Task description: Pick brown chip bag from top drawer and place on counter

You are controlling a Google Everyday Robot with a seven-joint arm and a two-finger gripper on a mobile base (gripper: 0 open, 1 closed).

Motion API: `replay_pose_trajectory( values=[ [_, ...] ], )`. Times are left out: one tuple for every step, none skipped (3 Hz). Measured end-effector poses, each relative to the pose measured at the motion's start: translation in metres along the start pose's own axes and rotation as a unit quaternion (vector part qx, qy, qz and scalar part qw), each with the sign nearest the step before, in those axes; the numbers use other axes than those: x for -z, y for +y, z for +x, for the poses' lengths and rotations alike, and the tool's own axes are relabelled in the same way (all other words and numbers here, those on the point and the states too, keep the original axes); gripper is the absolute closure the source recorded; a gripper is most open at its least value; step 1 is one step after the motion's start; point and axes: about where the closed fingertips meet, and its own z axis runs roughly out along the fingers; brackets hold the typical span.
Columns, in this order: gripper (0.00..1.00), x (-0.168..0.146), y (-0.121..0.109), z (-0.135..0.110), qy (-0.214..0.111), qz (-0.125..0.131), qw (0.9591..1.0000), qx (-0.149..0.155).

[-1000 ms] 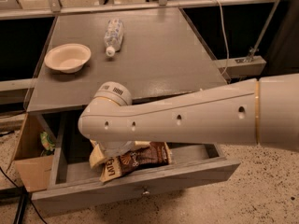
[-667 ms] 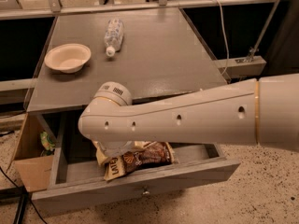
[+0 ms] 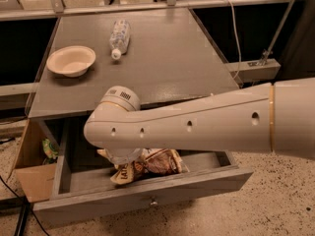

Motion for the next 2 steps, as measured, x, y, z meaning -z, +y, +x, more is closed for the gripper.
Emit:
replay_pose_trajectory(
  values=[
    [1.0,0.0,0.0,0.0,0.0,0.0,1.0,0.0],
    [1.0,0.0001,0.0,0.0,0.0,0.0,1.0,0.0]
  ],
)
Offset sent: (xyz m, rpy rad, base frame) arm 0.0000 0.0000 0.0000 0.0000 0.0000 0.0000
